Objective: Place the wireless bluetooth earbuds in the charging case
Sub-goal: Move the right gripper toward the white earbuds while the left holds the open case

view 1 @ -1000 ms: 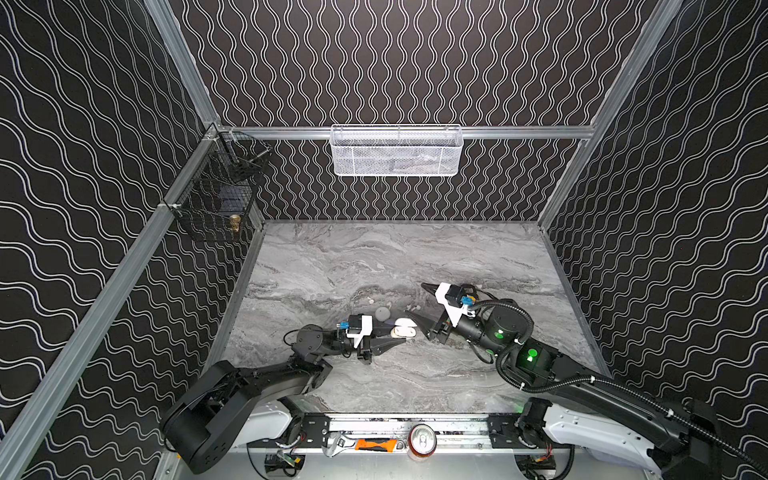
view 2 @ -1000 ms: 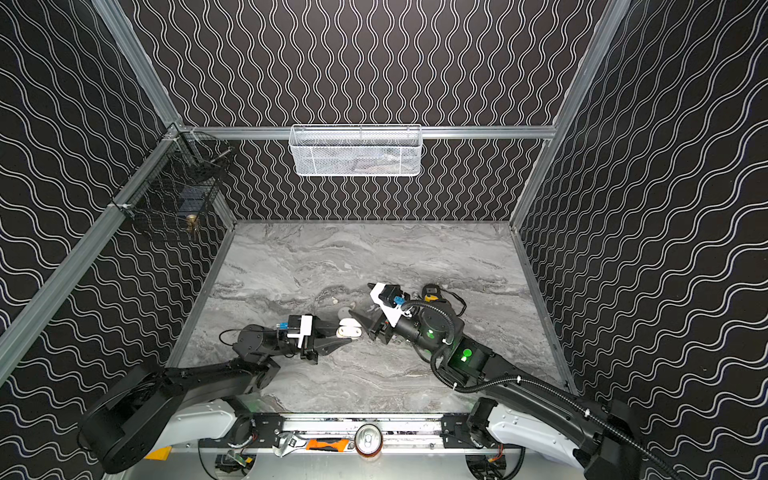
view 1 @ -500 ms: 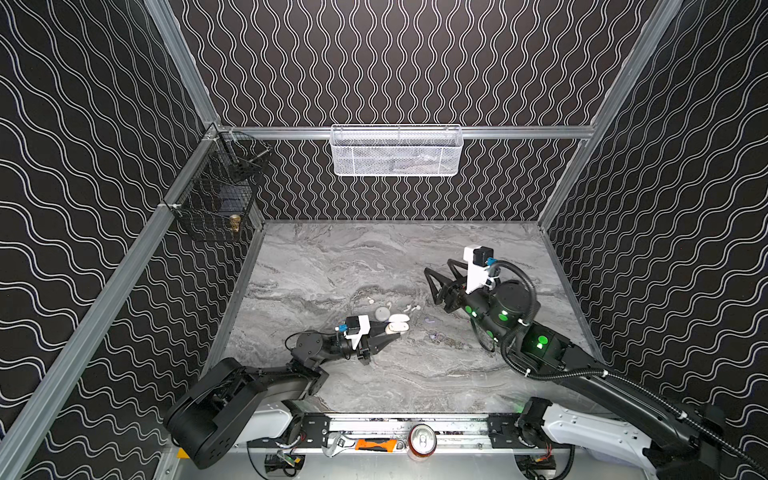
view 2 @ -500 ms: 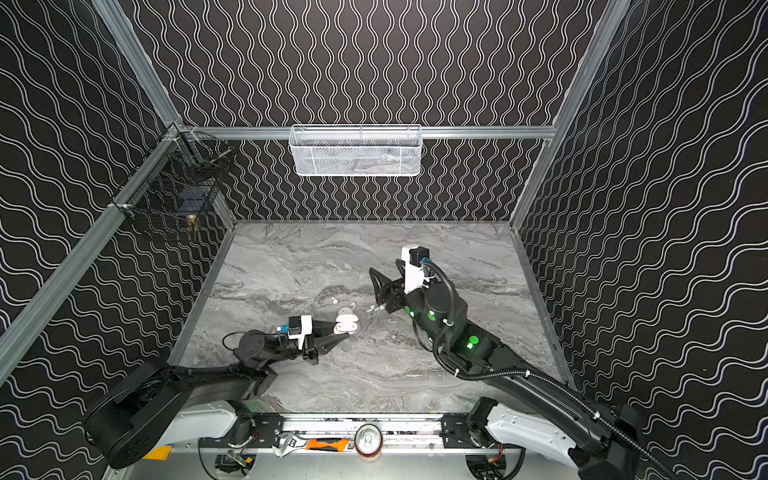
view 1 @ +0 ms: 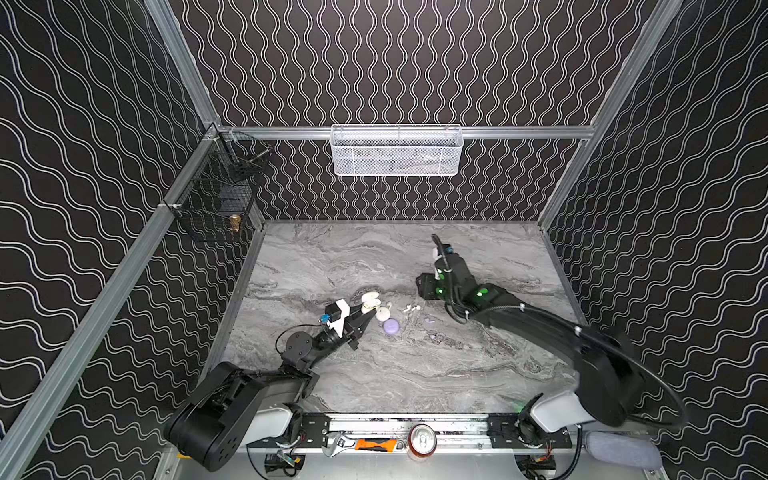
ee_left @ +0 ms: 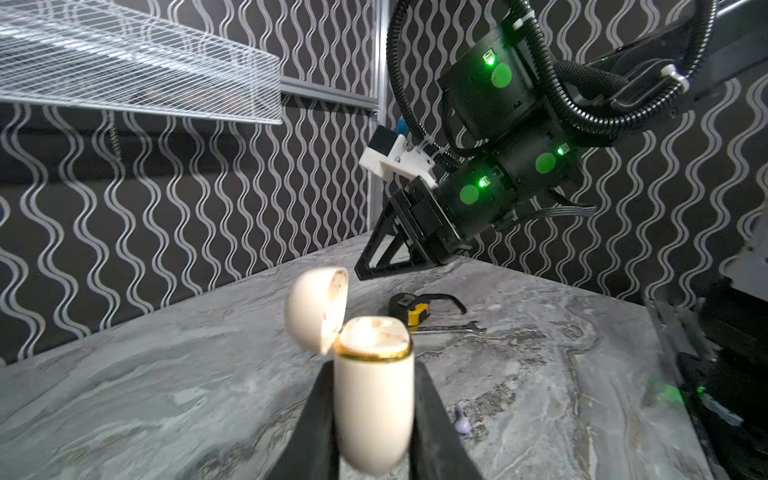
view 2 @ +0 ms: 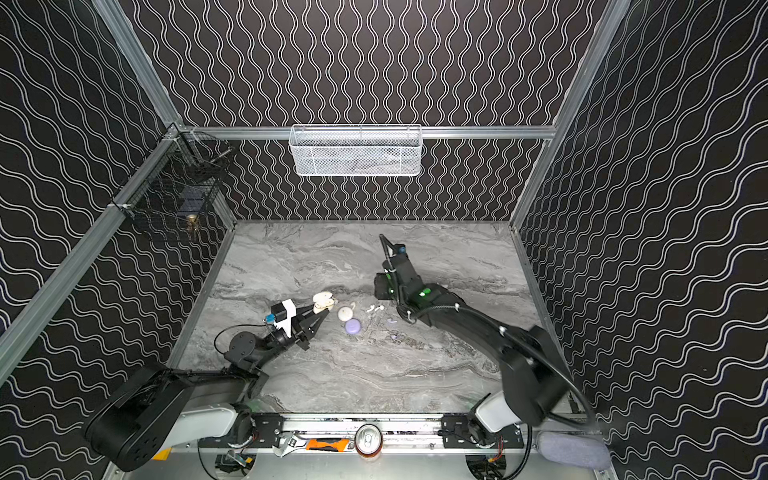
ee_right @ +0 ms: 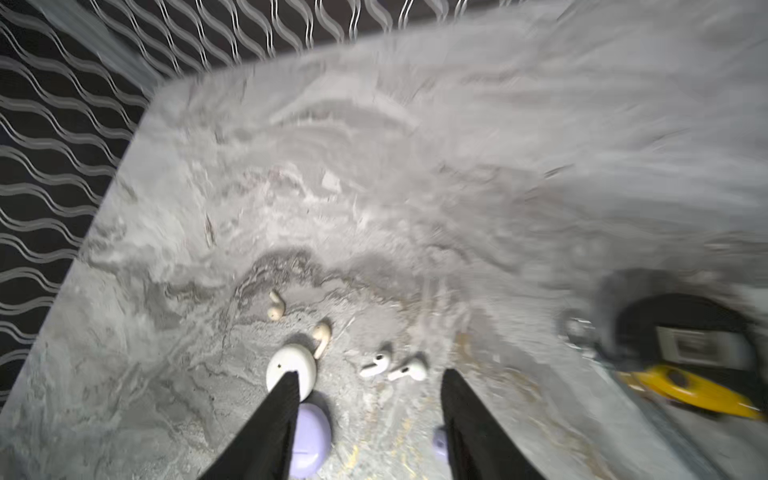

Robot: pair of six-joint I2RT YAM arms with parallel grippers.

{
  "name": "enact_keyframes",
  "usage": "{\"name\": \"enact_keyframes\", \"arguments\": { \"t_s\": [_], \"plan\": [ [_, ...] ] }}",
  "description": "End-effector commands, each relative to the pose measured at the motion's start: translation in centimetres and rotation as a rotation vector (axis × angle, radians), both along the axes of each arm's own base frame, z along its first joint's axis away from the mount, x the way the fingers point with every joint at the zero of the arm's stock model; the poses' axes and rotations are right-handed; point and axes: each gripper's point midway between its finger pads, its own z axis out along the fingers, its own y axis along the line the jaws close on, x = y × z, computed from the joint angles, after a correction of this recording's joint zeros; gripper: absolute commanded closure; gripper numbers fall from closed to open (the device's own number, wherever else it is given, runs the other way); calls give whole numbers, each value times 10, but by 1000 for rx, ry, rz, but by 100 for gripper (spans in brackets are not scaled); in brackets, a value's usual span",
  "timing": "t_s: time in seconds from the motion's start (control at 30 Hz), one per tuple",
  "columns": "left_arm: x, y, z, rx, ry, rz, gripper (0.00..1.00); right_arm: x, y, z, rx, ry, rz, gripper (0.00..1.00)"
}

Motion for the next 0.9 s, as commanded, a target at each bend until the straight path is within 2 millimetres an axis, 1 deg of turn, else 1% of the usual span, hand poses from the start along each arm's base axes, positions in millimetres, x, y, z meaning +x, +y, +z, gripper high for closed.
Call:
{"name": "enact_keyframes", "arguments": {
  "t_s": [0.0, 0.1, 0.2, 0.27, 0.37, 0.43, 0.6, 0.77, 0.87],
  "plan": [
    [12, 16, 3, -32, 3, 96, 100, -6, 23, -32, 16, 136, 74, 45],
    [16, 21, 1, -33, 11, 126, 100, -1, 40, -57, 6, 196, 109, 46],
    [10, 16, 7, -20, -28, 86, 100, 1, 55, -74, -42, 228, 129, 46],
    [10, 17, 7, -19, -24, 97, 100, 1, 63, -93, -78, 264, 139, 45],
    [12, 18, 6, -9, -15, 108, 100, 3, 73, -105, -106, 281, 150, 45],
    [11, 18, 8, -10, -27, 105, 100, 5, 74, -112, -140, 288, 140, 46],
    [18, 32, 1, -15, 8, 200, 100, 8, 84, -121, -220, 282, 133, 46],
    [18, 30, 3, 4, 9, 192, 100, 10, 85, -133, -297, 279, 113, 47],
    [17, 31, 4, 5, 8, 195, 100, 8, 81, -139, -330, 287, 100, 48]
  ]
}}
